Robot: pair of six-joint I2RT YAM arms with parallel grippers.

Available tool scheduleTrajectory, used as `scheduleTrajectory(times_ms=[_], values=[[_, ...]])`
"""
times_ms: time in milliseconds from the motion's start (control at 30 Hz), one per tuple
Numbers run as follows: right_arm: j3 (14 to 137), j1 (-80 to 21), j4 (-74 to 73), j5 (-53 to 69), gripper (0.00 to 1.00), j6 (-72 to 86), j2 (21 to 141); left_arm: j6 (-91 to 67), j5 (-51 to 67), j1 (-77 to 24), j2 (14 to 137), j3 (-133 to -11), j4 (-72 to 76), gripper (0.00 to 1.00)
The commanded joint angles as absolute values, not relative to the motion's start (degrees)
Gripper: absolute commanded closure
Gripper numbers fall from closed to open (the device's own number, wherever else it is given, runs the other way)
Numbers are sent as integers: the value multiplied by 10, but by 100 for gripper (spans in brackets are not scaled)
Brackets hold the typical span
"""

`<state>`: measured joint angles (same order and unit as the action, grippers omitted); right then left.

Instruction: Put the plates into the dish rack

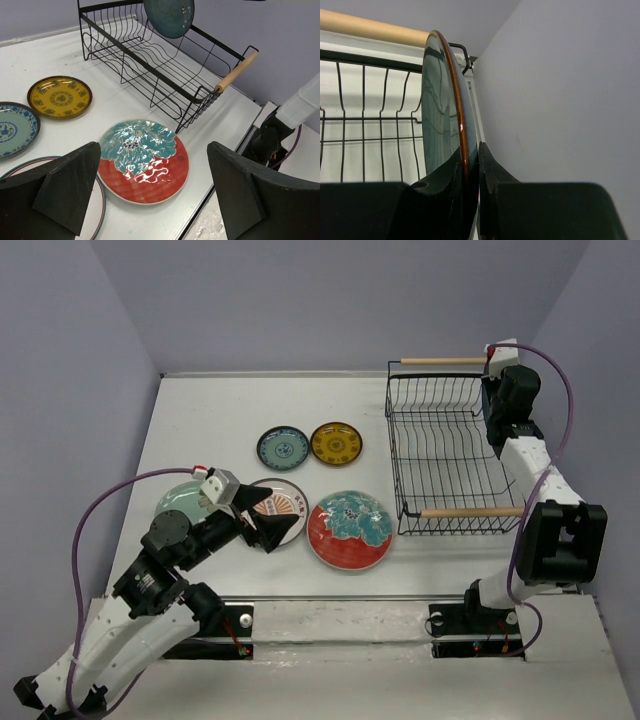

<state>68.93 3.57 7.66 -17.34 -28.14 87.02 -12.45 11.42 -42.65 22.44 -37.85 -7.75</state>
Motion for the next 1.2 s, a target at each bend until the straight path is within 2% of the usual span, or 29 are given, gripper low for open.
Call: scheduleTrajectory(times_ms=[0, 1167], values=[[711, 44, 191, -156, 93, -269, 854, -113, 105, -432, 239, -392, -65, 1], [663, 65, 228, -170, 93, -247, 912, -114, 92, -423, 293, -392, -65, 1]])
